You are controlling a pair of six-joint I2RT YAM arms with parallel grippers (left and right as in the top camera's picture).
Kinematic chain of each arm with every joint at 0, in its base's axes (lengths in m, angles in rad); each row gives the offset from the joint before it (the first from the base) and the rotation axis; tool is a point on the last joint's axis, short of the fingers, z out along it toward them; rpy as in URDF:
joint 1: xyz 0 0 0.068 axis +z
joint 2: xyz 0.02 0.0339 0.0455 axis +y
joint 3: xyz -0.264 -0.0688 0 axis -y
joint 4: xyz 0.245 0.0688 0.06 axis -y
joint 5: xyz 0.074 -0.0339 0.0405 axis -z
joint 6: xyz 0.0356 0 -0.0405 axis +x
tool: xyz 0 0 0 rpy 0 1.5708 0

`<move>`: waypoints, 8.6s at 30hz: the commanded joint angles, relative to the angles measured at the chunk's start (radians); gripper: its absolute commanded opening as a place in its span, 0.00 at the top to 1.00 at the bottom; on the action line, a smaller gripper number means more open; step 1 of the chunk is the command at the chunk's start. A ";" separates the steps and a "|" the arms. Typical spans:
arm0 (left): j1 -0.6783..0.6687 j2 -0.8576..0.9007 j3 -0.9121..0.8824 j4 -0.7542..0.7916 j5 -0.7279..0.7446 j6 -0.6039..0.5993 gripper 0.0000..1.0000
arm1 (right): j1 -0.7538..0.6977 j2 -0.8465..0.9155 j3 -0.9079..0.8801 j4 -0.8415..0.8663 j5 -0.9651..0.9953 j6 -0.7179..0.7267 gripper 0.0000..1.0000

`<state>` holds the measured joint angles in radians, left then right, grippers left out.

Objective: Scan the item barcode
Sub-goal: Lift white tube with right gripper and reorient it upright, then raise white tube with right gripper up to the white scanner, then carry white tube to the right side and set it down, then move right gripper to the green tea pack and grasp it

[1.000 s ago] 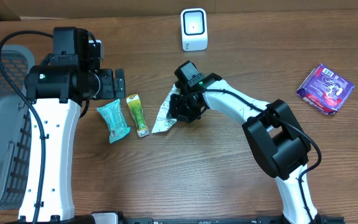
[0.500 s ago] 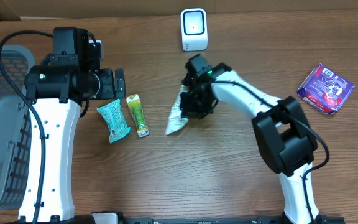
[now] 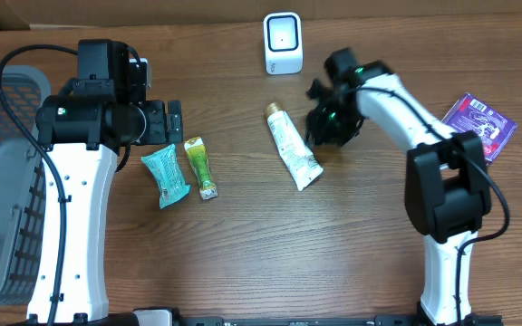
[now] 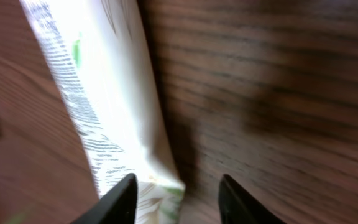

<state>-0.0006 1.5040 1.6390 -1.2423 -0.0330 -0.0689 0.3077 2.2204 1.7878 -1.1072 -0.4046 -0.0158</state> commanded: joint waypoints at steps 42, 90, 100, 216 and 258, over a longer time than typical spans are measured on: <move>0.000 0.006 0.012 0.000 0.008 0.002 0.01 | 0.156 0.150 -0.014 0.050 0.135 0.245 0.57; 0.000 0.006 0.012 0.000 0.008 0.002 0.00 | 0.155 0.020 0.600 0.262 0.928 -0.144 0.96; 0.000 0.006 0.012 0.000 0.008 0.002 0.00 | 0.155 0.199 0.600 0.474 1.019 -0.452 0.96; 0.000 0.006 0.012 0.000 0.008 0.002 0.00 | -0.224 -0.109 0.371 -0.285 -0.037 0.238 0.46; 0.000 0.006 0.012 0.000 0.008 0.002 0.00 | 0.494 0.049 -0.070 0.522 0.049 0.286 0.35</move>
<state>-0.0006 1.5055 1.6390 -1.2419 -0.0334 -0.0689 0.8009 2.2463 1.7237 -0.5854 -0.3943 0.2398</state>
